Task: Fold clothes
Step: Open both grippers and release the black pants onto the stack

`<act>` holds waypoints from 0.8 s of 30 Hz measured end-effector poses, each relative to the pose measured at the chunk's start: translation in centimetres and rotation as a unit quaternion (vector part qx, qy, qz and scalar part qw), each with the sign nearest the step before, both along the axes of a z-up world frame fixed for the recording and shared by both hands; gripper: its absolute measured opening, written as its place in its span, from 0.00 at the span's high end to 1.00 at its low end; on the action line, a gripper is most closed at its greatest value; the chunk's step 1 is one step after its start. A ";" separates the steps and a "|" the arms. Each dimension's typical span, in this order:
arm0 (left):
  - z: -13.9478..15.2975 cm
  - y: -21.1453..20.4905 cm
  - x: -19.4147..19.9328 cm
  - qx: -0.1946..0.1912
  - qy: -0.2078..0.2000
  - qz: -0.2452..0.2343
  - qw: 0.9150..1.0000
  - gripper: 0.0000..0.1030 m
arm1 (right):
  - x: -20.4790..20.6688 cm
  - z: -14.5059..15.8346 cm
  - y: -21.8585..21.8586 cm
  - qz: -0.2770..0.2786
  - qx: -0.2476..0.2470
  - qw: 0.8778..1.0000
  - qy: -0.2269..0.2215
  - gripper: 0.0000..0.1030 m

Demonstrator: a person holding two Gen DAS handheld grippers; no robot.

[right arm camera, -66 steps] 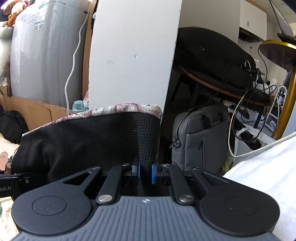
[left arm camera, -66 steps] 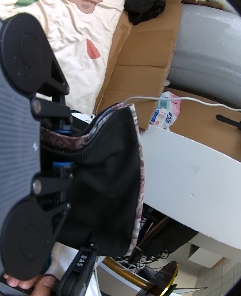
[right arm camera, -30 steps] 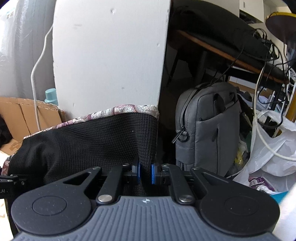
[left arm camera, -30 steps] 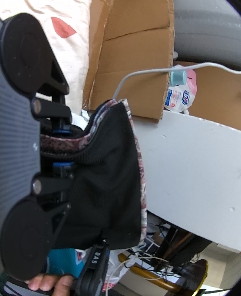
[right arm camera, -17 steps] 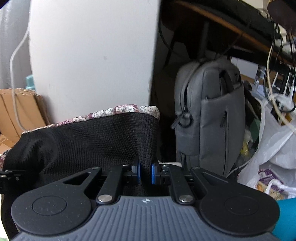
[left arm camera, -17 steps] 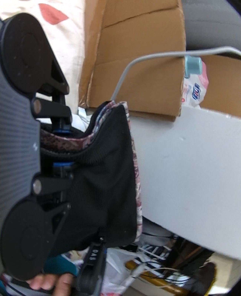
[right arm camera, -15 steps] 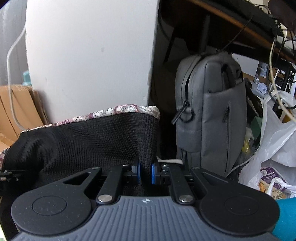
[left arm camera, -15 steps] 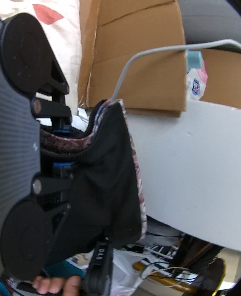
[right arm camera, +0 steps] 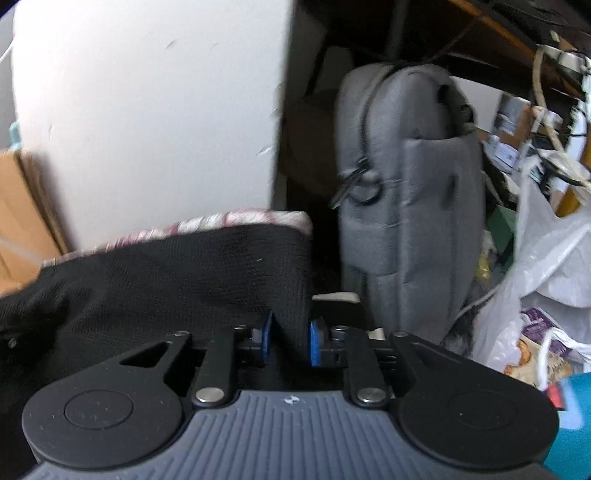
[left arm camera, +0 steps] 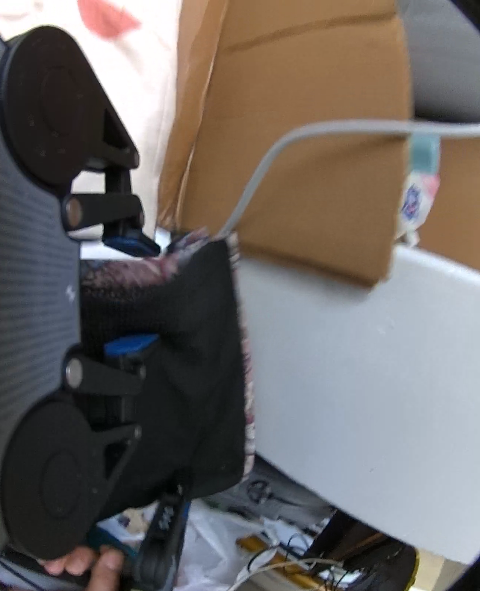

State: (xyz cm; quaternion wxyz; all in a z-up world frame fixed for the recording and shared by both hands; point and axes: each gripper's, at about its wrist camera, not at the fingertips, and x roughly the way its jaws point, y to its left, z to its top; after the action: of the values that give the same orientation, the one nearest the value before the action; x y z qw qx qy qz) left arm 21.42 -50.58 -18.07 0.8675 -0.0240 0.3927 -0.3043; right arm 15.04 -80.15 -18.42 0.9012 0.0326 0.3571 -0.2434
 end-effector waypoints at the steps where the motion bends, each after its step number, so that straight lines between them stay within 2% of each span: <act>1: 0.7 0.4 -0.4 0.009 -0.008 0.008 1.000 0.55 | -0.1 0.4 0.2 -0.002 -0.008 1.000 0.003 0.78; 4: 2.0 1.1 -0.9 0.018 -0.015 0.017 1.000 0.56 | -0.7 1.7 0.6 -0.013 -0.006 1.000 0.006 0.74; 7: 3.1 1.9 -1.0 0.016 -0.014 0.021 1.000 0.66 | -1.4 3.1 1.2 -0.010 0.000 1.000 -0.002 0.73; 9: 3.9 2.0 -1.6 0.011 -0.021 0.011 1.000 0.72 | -1.7 3.9 2.2 0.010 -0.003 1.000 -0.004 0.73; 11: 4.7 1.8 -2.2 0.009 -0.028 0.002 1.000 0.73 | -2.2 4.6 3.3 0.033 -0.006 0.999 -0.003 0.73; 18: 6.2 0.9 -3.2 0.002 -0.040 -0.017 0.999 0.78 | -2.4 4.8 3.9 0.038 0.014 0.999 0.008 0.73; 21: 5.8 0.5 -2.8 -0.002 -0.050 -0.008 0.999 0.81 | -2.8 4.8 3.7 0.016 0.011 1.000 0.001 0.73; 24: 5.9 0.5 -2.6 -0.012 -0.063 0.001 0.998 0.84 | -2.9 4.9 2.9 0.005 0.031 0.999 -0.012 0.73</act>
State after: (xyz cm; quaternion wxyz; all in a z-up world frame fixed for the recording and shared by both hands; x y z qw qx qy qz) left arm 18.83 -50.05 -12.19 0.8902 -0.0154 0.3341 -0.3092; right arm 12.18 -77.27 -13.51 0.9051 0.0614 0.3543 -0.2268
